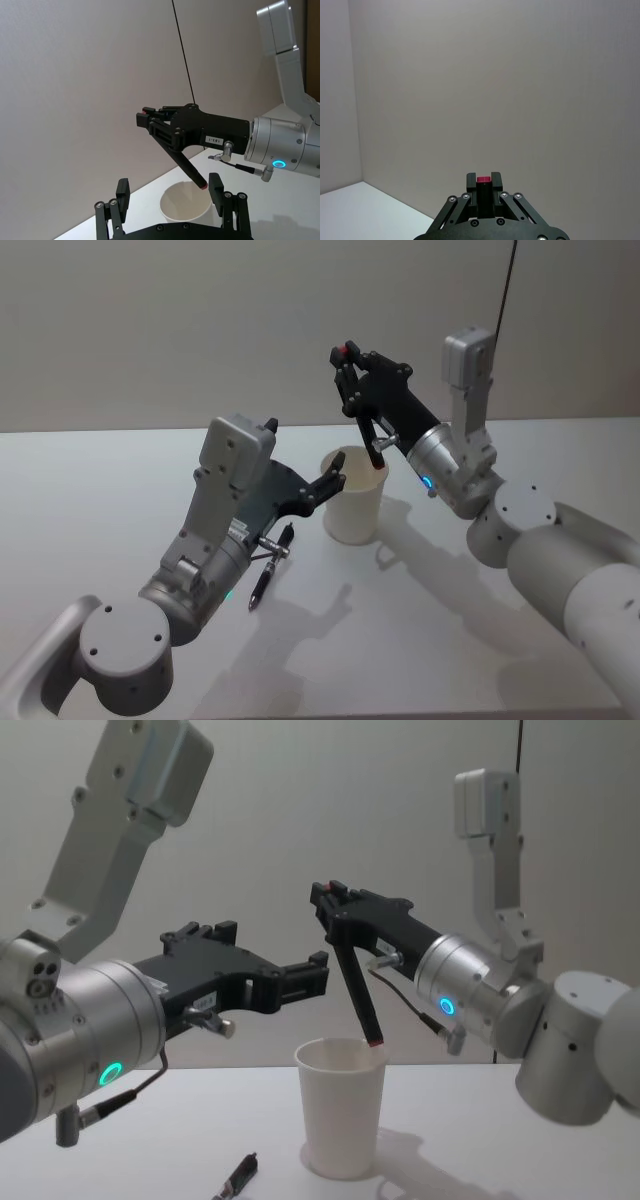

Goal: Place the pen into the pen holder.

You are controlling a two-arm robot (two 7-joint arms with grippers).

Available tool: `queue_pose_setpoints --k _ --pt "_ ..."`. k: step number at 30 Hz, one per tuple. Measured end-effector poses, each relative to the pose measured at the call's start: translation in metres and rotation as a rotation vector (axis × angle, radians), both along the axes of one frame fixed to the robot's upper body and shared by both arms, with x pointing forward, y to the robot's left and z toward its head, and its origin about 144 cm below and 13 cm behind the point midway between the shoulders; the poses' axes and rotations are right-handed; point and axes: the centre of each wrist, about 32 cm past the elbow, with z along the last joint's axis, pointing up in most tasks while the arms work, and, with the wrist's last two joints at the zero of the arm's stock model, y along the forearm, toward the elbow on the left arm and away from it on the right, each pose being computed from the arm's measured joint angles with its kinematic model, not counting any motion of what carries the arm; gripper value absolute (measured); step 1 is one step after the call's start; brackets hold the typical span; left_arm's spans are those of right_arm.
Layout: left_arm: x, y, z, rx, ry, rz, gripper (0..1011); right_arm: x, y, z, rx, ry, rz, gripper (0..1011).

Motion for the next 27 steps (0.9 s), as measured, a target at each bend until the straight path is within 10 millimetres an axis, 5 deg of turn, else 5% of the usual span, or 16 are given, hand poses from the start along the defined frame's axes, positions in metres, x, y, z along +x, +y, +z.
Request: queue_pose_setpoints --k 27 --pt "0.000 0.000 0.000 0.000 0.000 0.000 1003 -0.012 0.007 -0.019 0.019 0.014 -0.035 159"
